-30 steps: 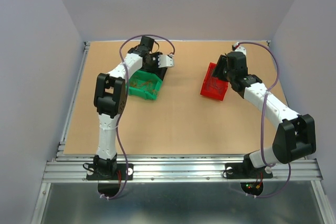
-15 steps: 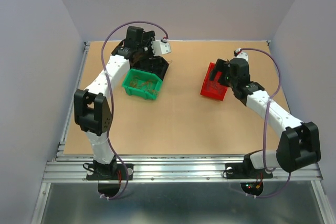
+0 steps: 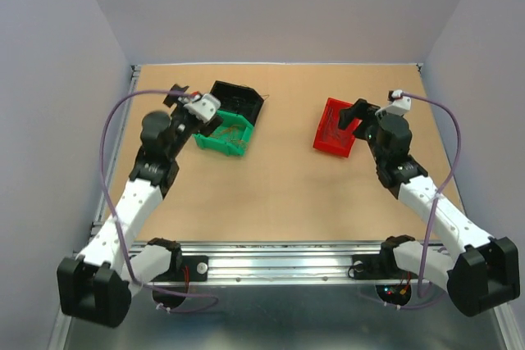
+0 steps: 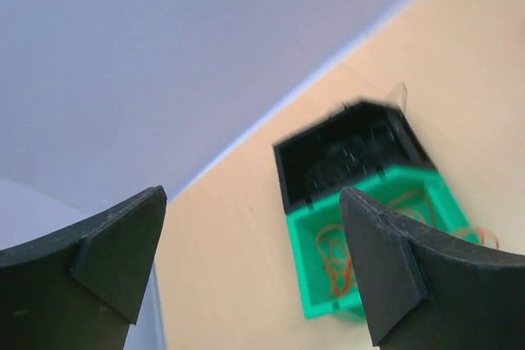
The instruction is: Untangle the cables
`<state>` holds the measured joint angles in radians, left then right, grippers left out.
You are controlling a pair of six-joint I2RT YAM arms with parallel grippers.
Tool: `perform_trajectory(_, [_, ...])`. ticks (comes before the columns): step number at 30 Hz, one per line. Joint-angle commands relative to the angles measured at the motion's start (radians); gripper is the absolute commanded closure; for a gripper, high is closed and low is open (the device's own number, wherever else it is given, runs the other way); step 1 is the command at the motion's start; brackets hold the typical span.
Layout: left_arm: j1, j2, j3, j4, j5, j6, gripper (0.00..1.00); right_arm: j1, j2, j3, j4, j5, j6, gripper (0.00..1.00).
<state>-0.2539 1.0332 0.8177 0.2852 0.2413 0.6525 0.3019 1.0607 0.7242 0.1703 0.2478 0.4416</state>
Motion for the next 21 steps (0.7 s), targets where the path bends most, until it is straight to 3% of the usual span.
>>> perform_trajectory(1, [0.004, -0.195, -0.296, 0.487, -0.183, -0.315, 0.01, 0.005, -0.082, -0.147, 0.294, 0.025, -0.046, 0.00])
perform_trajectory(7, [0.005, -0.289, -0.370, 0.280, -0.079, -0.376, 0.01, 0.005, -0.105, -0.207, 0.319, 0.126, -0.026, 0.00])
perform_trajectory(12, [0.010, -0.337, -0.471, 0.344, -0.146, -0.344, 0.01, 0.005, -0.116, -0.215, 0.325, 0.108, -0.027, 0.00])
perform_trajectory(21, [0.059, -0.311, -0.474, 0.353, -0.134, -0.358, 0.01, 0.005, -0.117, -0.206, 0.321, 0.076, -0.024, 0.00])
